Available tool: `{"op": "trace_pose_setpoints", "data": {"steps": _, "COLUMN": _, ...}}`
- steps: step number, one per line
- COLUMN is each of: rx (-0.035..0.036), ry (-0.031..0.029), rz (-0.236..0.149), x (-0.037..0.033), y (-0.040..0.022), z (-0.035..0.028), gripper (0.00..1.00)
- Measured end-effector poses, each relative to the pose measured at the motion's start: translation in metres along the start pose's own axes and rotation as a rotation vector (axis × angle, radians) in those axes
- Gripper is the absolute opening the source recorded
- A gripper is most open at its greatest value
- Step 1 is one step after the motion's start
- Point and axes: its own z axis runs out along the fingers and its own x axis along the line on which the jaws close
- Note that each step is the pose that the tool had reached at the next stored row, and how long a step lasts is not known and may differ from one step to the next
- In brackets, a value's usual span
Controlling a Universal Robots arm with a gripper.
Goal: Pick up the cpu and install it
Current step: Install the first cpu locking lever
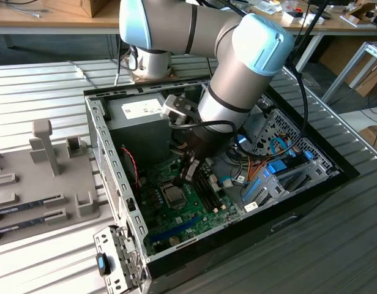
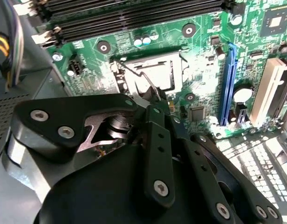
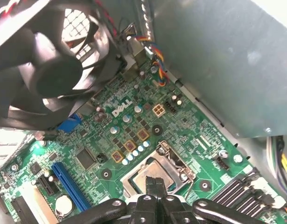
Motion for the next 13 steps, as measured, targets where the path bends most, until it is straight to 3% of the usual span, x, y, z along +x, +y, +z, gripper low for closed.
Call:
{"op": "trace_pose_setpoints", "data": {"steps": 7, "rx": 0.0001, "ry": 0.0000, "rz": 0.000, "x": -0.0073, "y": 0.0059, "z": -0.0041, "gripper": 0.11}}
{"op": "trace_pose_setpoints", "data": {"steps": 13, "rx": -0.0030, "ry": -0.0031, "rz": -0.002, "x": -0.0134, "y": -0.0014, "z": -0.0134, "gripper": 0.11}}
